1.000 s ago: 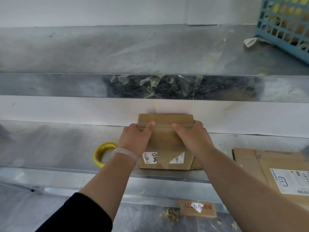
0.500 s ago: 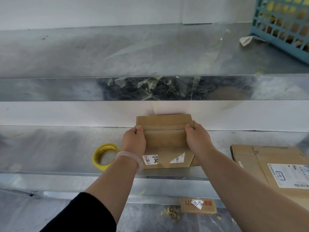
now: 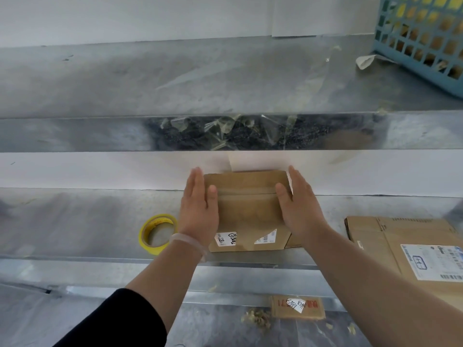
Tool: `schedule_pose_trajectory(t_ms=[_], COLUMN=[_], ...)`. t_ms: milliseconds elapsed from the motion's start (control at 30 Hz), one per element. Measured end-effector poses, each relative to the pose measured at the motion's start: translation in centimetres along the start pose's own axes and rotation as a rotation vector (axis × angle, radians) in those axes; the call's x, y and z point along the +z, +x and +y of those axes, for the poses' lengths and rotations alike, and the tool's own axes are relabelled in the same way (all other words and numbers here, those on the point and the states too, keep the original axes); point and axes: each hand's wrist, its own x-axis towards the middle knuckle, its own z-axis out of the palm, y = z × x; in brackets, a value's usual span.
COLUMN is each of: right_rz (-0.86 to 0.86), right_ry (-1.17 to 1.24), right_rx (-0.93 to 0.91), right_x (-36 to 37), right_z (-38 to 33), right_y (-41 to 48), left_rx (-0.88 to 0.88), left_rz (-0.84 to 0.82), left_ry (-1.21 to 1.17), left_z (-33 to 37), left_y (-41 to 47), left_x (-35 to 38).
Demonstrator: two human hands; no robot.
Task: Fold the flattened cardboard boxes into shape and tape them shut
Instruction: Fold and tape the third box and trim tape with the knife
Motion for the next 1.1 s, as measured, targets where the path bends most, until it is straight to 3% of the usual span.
schedule_pose_trajectory(t_ms=[100,133,200,433,633,833,967,1100], right_rz=[0.049,0.006,-0.086,-0.082,-0.007,-0.084,-0.187,-0.227], right_ry=[-0.320,-0.428,-0.613,-0.754,-0.723,-0.431,-0.264,-0.105], right_rx=[-0.527,-0.644,-0.700,-0.467,-0.328,-0.146,0.023,0.075], right_x=[-0.3,-0.2,0.2,0.8,1.6,1.1,0.0,-0.8], right_z=[0.5,1.2,2.0,0.8,0.6,-0.1,-0.3,-0.4], right_y=[-1.1,-1.2,-1.4,-1.7,-2.9,-2.9,-2.2,-1.0], left_rx=[0.552,0.651,0.696,0.337,0.166,-0.054,-0.114,-0.237], left_rz=[-0.103,-0.179,-0.277,-0.299,-0.263,-0.302,-0.318,-0.280], left_ry=[0.378,0.490,0.648,0.763,0.724,0.283,0.109,-0.003], left_z=[-0.8,-1.2,-1.6,0.5,1.3,1.6,1.1,1.0], left_y=[-0.2,-0.2,-0.4,-1.3,-2.3,-2.3,-1.7,-0.3], left_x=[-0.5,-0.6,-0.7,0.0,0.0,-0.7,-0.7,-0.7])
